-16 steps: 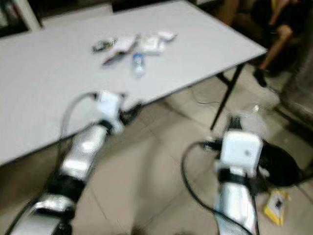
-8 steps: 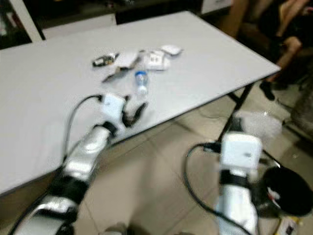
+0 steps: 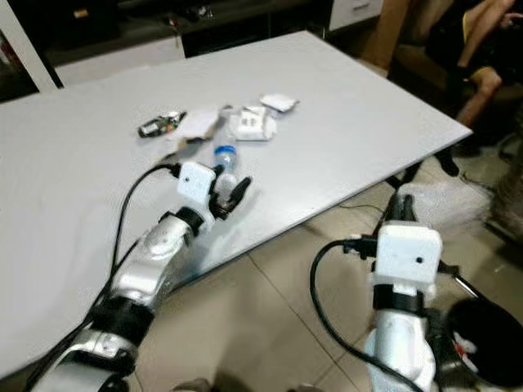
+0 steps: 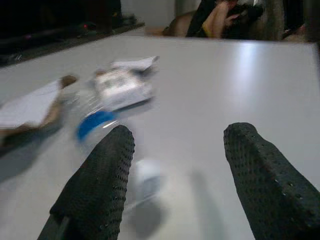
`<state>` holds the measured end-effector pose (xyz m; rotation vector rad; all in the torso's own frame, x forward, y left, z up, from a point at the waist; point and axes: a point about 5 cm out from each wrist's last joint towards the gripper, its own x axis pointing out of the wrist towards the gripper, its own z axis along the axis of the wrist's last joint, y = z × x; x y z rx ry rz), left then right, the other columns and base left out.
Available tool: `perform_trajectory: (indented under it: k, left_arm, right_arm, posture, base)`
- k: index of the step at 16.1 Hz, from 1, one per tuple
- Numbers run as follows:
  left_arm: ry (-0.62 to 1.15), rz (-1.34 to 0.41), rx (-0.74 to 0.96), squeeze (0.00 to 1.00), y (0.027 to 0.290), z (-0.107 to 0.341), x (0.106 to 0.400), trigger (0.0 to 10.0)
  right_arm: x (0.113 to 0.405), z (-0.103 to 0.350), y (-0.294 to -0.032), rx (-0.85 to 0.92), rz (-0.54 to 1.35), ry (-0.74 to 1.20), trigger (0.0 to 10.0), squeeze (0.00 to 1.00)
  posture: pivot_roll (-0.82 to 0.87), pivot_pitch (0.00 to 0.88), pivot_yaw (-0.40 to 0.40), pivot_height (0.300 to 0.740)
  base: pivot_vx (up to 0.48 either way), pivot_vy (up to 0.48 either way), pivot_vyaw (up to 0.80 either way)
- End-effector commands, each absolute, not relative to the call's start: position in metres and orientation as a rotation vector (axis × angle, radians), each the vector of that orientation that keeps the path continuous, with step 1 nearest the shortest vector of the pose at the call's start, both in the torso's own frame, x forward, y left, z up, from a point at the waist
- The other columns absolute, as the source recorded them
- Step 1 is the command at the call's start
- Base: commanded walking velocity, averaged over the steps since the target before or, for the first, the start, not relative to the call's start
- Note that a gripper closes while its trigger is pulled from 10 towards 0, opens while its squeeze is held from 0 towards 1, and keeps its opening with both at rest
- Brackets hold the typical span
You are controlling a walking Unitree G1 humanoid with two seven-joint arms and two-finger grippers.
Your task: Picking trash to rubbish bin
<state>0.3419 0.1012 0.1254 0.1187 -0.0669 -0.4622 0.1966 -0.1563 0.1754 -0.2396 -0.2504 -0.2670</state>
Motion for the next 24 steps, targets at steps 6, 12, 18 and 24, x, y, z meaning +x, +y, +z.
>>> perform_trajectory:
  k: [6,12,18,24]
  left_arm:
    - [-0.021,-0.423,0.123,0.0,0.1,0.114,0.342,10.0]
    - [-0.006,-0.384,0.169,0.0,0.109,0.112,0.342,10.0]
    - [0.018,-0.385,0.184,0.0,0.107,0.111,0.347,10.0]
    - [-0.005,-0.38,0.168,0.0,0.091,0.119,0.356,10.0]
  right_arm:
    - [0.193,0.17,-0.156,-0.234,-0.261,-0.202,10.0,0.0]
    - [0.181,0.151,-0.146,-0.112,-0.18,-0.076,10.0,0.0]
    - [0.171,0.135,-0.121,-0.01,-0.015,0.042,10.0,0.0]
    - [0.16,0.134,-0.107,0.063,0.114,0.086,10.0,0.0]
  posture:
    - [0.02,0.135,0.004,0.74]
    - [0.01,0.176,0.026,0.74]
    - [-0.01,0.227,0.059,0.74]
    - [-0.06,0.256,0.08,0.74]
  base:
    - [0.057,0.0,0.0]
    - [0.0,0.0,0.0]
    - [0.0,0.0,0.0]
    - [0.0,0.0,0.0]
